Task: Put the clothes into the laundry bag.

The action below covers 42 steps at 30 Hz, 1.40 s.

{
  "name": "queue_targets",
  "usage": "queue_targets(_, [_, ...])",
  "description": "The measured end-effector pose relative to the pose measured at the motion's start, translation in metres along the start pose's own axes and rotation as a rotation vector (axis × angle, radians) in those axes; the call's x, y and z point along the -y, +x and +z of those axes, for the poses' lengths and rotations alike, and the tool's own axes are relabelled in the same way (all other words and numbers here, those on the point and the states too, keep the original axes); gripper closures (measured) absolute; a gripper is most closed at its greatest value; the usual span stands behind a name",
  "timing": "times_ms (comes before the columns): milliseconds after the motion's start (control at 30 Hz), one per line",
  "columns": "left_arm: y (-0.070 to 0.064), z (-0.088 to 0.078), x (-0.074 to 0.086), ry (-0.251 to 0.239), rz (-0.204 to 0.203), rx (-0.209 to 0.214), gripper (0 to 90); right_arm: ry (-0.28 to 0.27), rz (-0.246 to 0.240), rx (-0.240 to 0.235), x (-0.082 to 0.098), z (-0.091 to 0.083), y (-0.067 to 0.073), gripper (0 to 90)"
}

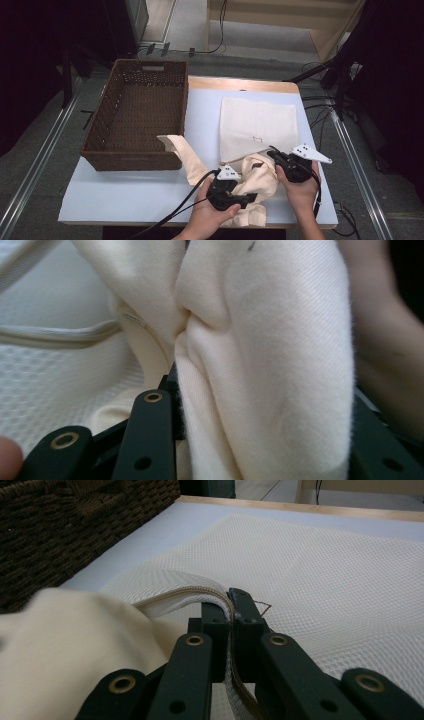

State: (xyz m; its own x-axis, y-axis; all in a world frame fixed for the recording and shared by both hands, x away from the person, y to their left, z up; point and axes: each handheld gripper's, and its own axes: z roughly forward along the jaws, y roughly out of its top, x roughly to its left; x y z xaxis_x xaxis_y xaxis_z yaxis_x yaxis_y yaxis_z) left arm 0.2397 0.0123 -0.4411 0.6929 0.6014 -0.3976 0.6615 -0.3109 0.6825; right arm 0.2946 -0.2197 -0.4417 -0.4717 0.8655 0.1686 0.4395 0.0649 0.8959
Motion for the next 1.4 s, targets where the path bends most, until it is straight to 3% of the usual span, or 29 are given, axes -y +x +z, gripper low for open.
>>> queue_targets(67, [0.002, 0.009, 0.0, 0.029, -0.013, -0.052, 55.5, -0.004, -0.01, -0.001, -0.001, -0.001, 0.003, 88.2])
queue_targets(133, [0.004, 0.015, -0.001, 0.041, -0.036, -0.071, 53.1, -0.007, -0.011, -0.004, -0.001, -0.002, 0.003, 88.2])
queue_targets(200, [0.005, 0.02, -0.005, 0.038, -0.047, -0.088, 31.2, -0.014, -0.016, -0.006, -0.002, -0.003, 0.005, 88.2])
queue_targets(233, [0.003, 0.022, -0.009, 0.024, -0.034, -0.142, 17.5, -0.021, -0.019, -0.01, -0.003, -0.004, 0.006, 88.2])
queue_targets(300, [0.002, 0.022, -0.01, 0.018, -0.017, -0.166, 10.3, -0.02, -0.02, -0.013, -0.003, -0.004, 0.007, 88.2])
queue_targets(367, [0.0, 0.02, -0.012, 0.004, 0.023, -0.186, 10.0, -0.021, -0.022, -0.016, -0.003, -0.004, 0.007, 88.2])
queue_targets(400, [0.0, 0.019, -0.012, -0.008, 0.037, -0.175, 13.0, -0.021, -0.021, -0.017, -0.003, -0.005, 0.007, 88.2])
queue_targets(433, [0.0, 0.013, -0.013, -0.023, 0.068, -0.126, 33.4, -0.023, -0.018, -0.02, -0.003, -0.005, 0.007, 88.2])
queue_targets(500, [-0.001, 0.012, -0.015, -0.024, 0.074, -0.127, 38.3, -0.023, -0.016, -0.023, -0.003, -0.005, 0.007, 88.2])
queue_targets(533, [0.001, 0.011, -0.019, -0.019, 0.067, -0.104, 47.7, -0.025, -0.014, -0.026, -0.003, -0.005, 0.008, 88.2])
queue_targets(600, [0.006, 0.012, -0.024, 0.001, 0.037, -0.059, 54.8, -0.031, -0.011, -0.031, -0.004, -0.006, 0.01, 88.2])
queue_targets(633, [0.006, 0.012, -0.024, 0.001, 0.037, -0.059, 56.8, -0.036, -0.012, -0.034, -0.005, -0.006, 0.011, 88.2])
queue_targets(667, [0.011, 0.014, -0.028, -0.012, -0.002, -0.022, 58.2, -0.042, -0.017, -0.038, -0.005, -0.007, 0.012, 88.2])
queue_targets(700, [0.011, 0.014, -0.028, -0.012, -0.002, -0.022, 59.4, -0.042, -0.017, -0.038, -0.005, -0.007, 0.012, 88.2])
queue_targets(800, [0.011, 0.013, -0.035, -0.095, -0.02, -0.075, 60.5, -0.063, -0.025, -0.049, -0.008, -0.009, 0.017, 88.2])
queue_targets(900, [0.01, 0.019, -0.039, -0.19, -0.034, -0.16, 59.6, -0.092, -0.034, -0.057, -0.011, -0.015, 0.021, 88.2])
queue_targets(933, [0.01, 0.019, -0.039, -0.19, -0.034, -0.16, 57.7, -0.092, -0.034, -0.057, -0.011, -0.015, 0.021, 88.2])
queue_targets(1000, [0.017, 0.04, -0.041, -0.091, -0.037, -0.162, 47.3, -0.084, -0.038, -0.062, -0.011, -0.015, 0.021, 88.2])
queue_targets(1033, [0.017, 0.04, -0.041, -0.091, -0.037, -0.162, 43.4, -0.084, -0.038, -0.062, -0.011, -0.015, 0.021, 88.2])
queue_targets(1067, [0.018, 0.045, -0.04, -0.067, -0.016, -0.146, 43.4, -0.079, -0.038, -0.063, -0.01, -0.013, 0.02, 88.2])
queue_targets(1100, [0.015, 0.043, -0.036, -0.053, 0.059, -0.151, 39.6, -0.064, -0.028, -0.059, -0.006, -0.011, 0.017, 88.2])
queue_targets(1133, [0.015, 0.043, -0.036, -0.053, 0.059, -0.151, 38.0, -0.064, -0.028, -0.059, -0.006, -0.011, 0.017, 88.2])
queue_targets(1200, [0.01, 0.036, -0.033, -0.057, 0.118, -0.17, 33.2, -0.049, -0.017, -0.053, -0.002, -0.01, 0.012, 88.2])
queue_targets(1267, [0.006, 0.026, -0.029, -0.061, 0.151, -0.184, 31.8, -0.046, -0.016, -0.052, -0.001, -0.009, 0.01, 88.2])
queue_targets(1400, [0.005, -0.001, -0.02, -0.118, 0.176, -0.211, 29.3, -0.041, -0.016, -0.05, 0.0, -0.008, 0.008, 88.2])
